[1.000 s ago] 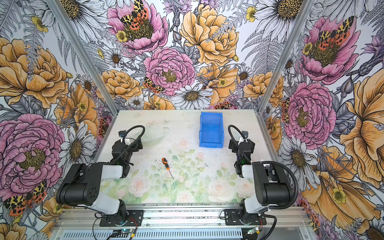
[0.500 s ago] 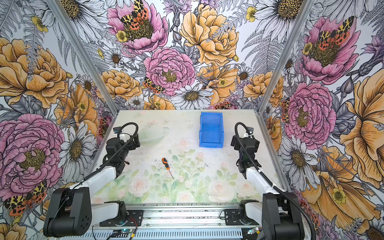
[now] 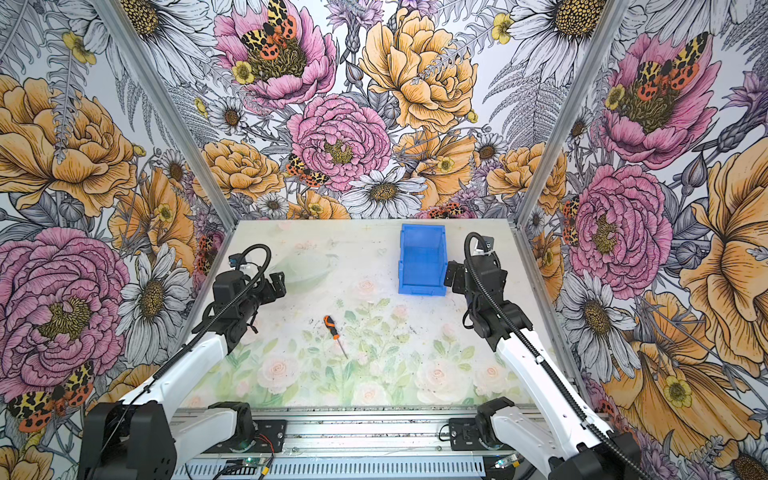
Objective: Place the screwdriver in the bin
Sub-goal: 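Reach the right gripper across and down over the orange-handled screwdriver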
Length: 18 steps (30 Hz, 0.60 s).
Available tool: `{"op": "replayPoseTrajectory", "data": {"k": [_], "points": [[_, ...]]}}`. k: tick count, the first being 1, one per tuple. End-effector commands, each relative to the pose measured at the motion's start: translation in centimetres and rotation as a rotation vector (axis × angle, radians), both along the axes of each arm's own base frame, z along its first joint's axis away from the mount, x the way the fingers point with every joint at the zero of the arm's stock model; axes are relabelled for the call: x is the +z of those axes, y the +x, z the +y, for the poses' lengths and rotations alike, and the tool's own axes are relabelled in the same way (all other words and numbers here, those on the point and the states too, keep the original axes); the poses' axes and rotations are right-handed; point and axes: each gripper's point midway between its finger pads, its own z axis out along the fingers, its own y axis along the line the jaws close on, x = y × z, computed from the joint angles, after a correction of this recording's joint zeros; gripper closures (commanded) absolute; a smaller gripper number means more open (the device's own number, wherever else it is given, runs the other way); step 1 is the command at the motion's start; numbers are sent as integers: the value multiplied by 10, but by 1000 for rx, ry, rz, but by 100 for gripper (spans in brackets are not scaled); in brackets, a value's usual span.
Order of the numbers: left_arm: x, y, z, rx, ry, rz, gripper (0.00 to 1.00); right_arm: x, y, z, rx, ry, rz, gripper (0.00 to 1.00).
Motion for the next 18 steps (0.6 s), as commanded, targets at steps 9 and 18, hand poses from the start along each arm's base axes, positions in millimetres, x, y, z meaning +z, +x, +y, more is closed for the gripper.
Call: {"op": "replayPoseTrajectory", "data": {"k": [9,18], "points": [[0,-11,-9,-11,-99,98,1,-31,0,154,349,-185,259,1],[-20,-15,-3,28,-120,173,1,-80,0,290,656,-146,399,1]]}}
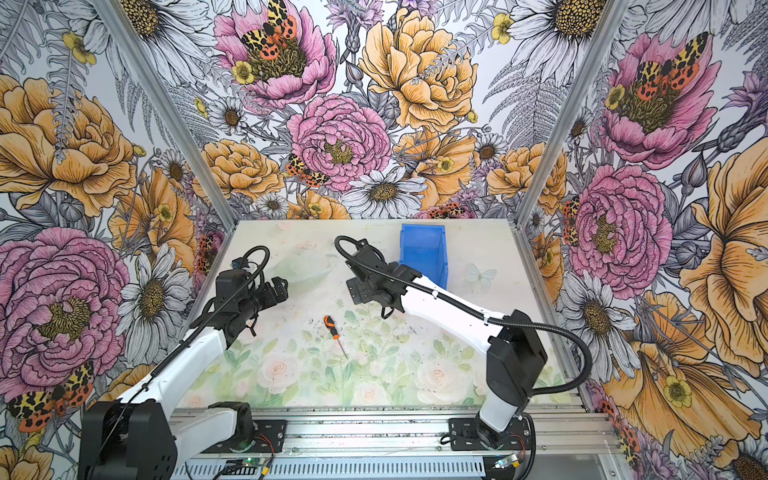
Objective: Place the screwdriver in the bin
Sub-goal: 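Reach the right gripper across and down over the orange-handled screwdriver, then close the right gripper on the screwdriver handle and lift it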
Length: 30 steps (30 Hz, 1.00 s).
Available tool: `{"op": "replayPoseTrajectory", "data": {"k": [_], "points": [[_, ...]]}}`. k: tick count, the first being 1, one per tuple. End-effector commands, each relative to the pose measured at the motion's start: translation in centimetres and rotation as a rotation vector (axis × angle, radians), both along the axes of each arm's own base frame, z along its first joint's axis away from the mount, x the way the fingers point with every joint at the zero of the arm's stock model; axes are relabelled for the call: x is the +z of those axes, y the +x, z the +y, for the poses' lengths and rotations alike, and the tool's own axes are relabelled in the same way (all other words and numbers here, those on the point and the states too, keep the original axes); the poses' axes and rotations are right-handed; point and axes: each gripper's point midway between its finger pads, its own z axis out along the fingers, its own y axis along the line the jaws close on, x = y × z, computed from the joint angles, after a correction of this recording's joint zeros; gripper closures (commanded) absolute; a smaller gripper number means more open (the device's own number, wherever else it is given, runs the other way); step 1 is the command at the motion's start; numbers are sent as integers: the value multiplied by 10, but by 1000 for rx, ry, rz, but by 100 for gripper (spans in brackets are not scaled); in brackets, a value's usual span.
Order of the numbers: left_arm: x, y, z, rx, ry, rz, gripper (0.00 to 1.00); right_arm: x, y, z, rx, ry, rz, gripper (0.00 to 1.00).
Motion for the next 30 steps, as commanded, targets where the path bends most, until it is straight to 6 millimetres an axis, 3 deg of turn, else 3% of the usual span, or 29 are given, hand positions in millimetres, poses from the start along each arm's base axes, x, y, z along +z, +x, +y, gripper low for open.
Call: {"op": "replayPoseTrajectory", "data": {"k": [1,7,11,15,22,30], "points": [[1,-2,4,26,-30,2,1,-18,-8,41,111,28,83,1],[1,-4,14,65,-45,-1,1,-54,-7,82,178,63,175,2],[-1,-9,26,116,-80,3,1,-78,-13,98,204,81,234,4],[0,-9,23,94,-96,6,1,-104,-26,112,209,114,307,12],[-4,-10,21,84,-103,20,1,-119,-37,128,248,140,346,16],[0,-9,20,79,-111,-11,1,-144,-36,127,225,109,376,26]]}}
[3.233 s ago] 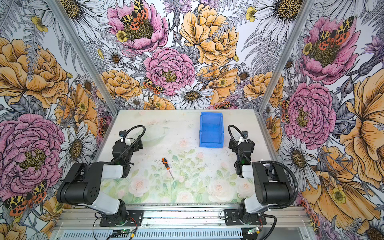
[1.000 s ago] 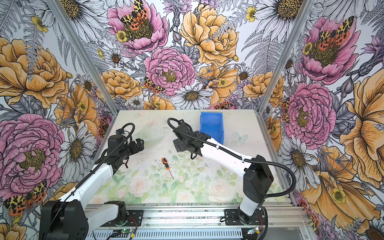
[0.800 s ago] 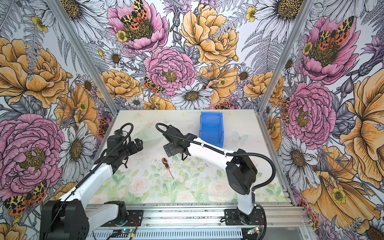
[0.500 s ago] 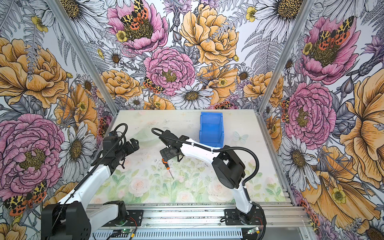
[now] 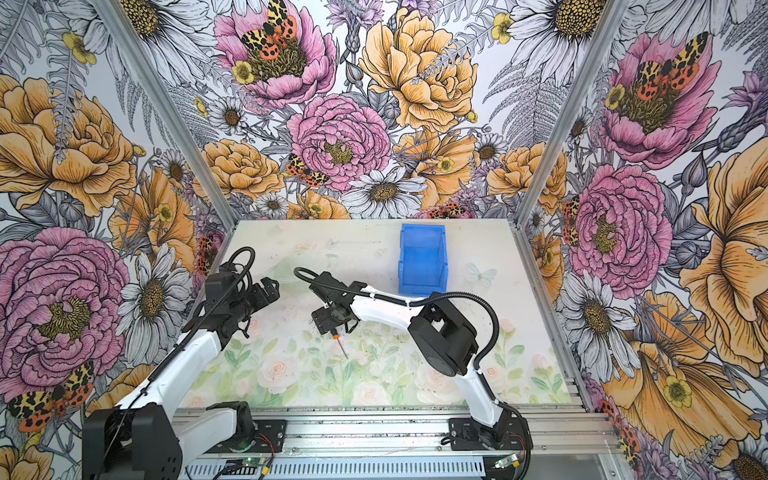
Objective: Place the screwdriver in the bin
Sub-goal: 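Close the right gripper on the screwdriver handle and lift it, then carry the screwdriver over the blue bin with the right gripper and release it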
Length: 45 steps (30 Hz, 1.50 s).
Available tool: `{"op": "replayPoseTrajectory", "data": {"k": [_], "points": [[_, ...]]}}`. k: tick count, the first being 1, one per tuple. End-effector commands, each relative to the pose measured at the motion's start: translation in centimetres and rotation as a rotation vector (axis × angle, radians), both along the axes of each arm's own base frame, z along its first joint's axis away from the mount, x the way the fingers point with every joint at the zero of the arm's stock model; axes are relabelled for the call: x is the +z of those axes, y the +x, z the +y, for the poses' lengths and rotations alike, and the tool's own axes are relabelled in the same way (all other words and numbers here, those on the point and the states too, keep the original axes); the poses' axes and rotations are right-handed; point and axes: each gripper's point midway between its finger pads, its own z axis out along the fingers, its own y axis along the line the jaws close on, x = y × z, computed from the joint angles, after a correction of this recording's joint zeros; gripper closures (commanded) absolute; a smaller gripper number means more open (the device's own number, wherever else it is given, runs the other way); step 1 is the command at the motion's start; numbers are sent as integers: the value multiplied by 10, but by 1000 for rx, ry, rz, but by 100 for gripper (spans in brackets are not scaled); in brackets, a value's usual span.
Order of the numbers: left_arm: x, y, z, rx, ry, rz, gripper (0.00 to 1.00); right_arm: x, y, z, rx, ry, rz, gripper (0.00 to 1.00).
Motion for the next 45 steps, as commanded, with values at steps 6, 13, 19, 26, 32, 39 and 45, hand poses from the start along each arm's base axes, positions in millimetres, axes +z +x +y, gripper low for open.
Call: {"op": "replayPoseTrajectory", "data": {"k": [6,13,19,26,32,39,45], "points": [[1,-1,-1,-9,-18,-20,1,-25,4,9,-8,-9,29,35],[1,0,1,-1,-12,-22,1,-36,3,7,-24,-24,48,52],[1,0,2,-1,-11,-26,1,-37,5,3,-38,-39,37,65],[1,0,1,-10,-4,-10,1,-25,10,-3,-51,-46,-6,90],[11,4,-9,-65,24,-27,1,23,26,-18,-102,-10,-102,100],[30,18,-56,-242,-4,-117,1,77,54,-57,-218,56,-169,100],[57,25,-130,-504,-21,-231,1,108,89,-107,-353,100,-205,100]]}}
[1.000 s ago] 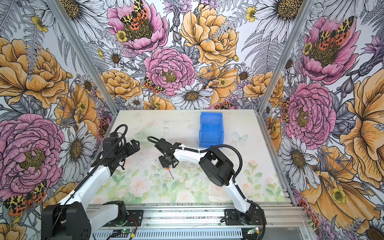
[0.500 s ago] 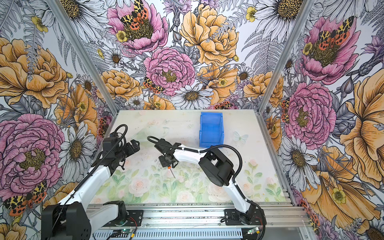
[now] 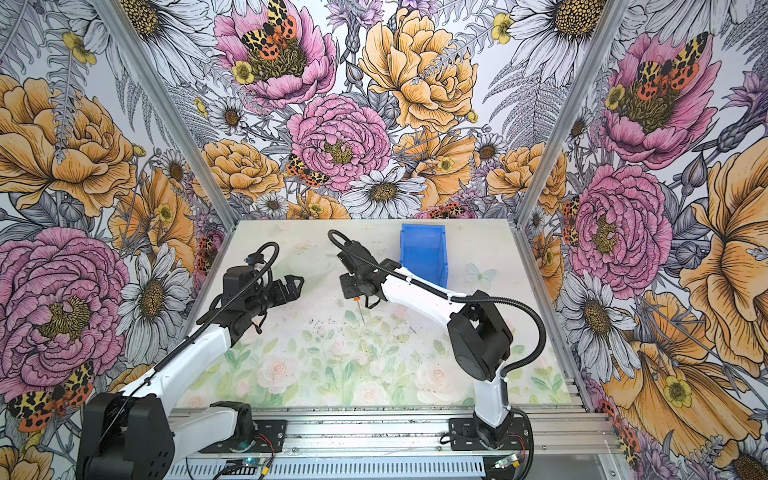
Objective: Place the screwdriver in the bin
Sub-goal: 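Carry the screwdriver over the blue bin with the right gripper and release it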
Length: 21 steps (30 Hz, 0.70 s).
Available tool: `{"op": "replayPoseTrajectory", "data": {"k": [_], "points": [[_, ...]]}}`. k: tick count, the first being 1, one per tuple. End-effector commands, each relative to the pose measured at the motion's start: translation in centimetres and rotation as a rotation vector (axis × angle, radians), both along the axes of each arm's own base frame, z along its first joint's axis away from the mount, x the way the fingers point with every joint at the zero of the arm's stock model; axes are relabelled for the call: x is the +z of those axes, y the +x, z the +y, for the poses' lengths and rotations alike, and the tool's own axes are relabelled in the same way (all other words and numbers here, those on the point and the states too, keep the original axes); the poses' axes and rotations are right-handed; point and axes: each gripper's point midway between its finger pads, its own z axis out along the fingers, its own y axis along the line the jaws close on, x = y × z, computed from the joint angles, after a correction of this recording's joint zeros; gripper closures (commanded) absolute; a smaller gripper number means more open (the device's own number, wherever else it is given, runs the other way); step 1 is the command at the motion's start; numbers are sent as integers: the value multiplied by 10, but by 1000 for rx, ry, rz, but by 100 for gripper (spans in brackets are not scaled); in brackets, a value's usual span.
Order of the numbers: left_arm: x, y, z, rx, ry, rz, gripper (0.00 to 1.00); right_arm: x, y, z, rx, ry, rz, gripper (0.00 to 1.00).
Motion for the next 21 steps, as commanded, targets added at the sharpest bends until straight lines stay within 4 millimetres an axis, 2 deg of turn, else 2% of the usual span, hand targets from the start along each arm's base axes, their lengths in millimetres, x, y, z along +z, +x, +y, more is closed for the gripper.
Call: {"op": "replayPoseTrajectory", "data": {"k": [1,8,13,17,21], "points": [[40,10,-52,-206,-19,-146,1,20,20,-31,-91,23,-36,100],[66,5,-132,-470,-47,-198,1,49,61,-91,-204,21,-110,100],[65,-4,-175,-584,-40,-190,1,58,86,-137,-276,3,-140,100],[62,-8,-201,-634,-51,-174,1,63,103,-170,-330,-22,-163,100],[62,-8,-218,-657,-53,-172,1,54,122,-195,-376,-46,-157,100]]}}
